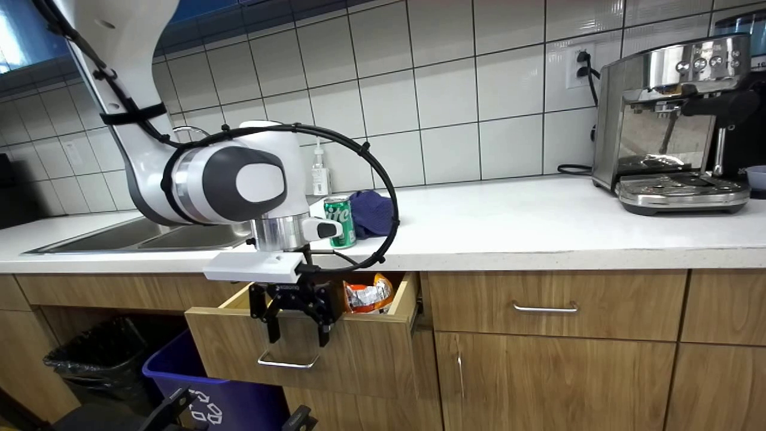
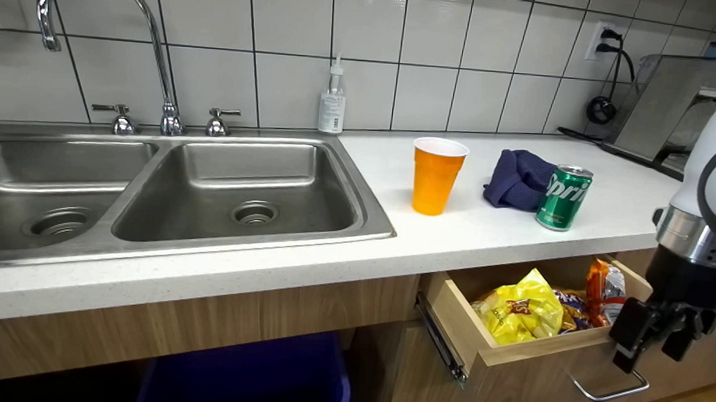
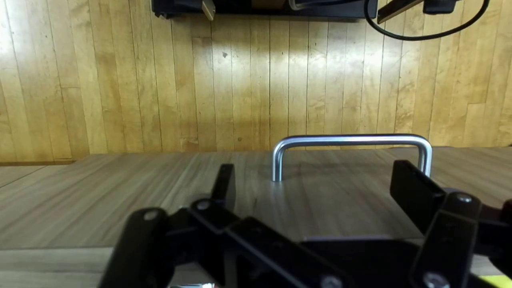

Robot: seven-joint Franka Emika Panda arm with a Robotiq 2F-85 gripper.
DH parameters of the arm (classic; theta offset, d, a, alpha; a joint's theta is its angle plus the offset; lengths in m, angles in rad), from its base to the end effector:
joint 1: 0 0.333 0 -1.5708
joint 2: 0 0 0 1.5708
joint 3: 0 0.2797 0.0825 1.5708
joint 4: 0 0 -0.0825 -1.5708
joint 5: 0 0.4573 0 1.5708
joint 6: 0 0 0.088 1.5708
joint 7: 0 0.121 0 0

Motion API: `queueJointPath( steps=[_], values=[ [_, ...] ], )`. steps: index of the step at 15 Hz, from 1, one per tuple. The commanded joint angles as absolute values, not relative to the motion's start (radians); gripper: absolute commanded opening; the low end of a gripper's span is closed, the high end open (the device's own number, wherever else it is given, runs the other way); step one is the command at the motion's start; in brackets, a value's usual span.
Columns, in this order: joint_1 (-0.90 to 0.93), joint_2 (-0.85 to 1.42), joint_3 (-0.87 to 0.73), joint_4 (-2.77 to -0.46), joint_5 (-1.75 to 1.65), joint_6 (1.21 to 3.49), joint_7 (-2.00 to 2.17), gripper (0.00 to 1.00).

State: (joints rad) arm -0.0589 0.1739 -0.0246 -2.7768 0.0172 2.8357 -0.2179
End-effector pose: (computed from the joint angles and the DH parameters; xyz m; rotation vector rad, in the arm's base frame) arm 0.3695 -0.0329 0.0306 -3.1139 -0.1837 0.1774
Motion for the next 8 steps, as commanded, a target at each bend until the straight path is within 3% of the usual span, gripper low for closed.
queueJointPath(
  steps=[1,8],
  values=[
    [-0.098,0.188,0.018,-2.776,0.071,2.906,-0.28,1.0],
    [-0.124,0.193,0.04,-2.777,0.066,2.97,-0.293,1.0]
  ],
)
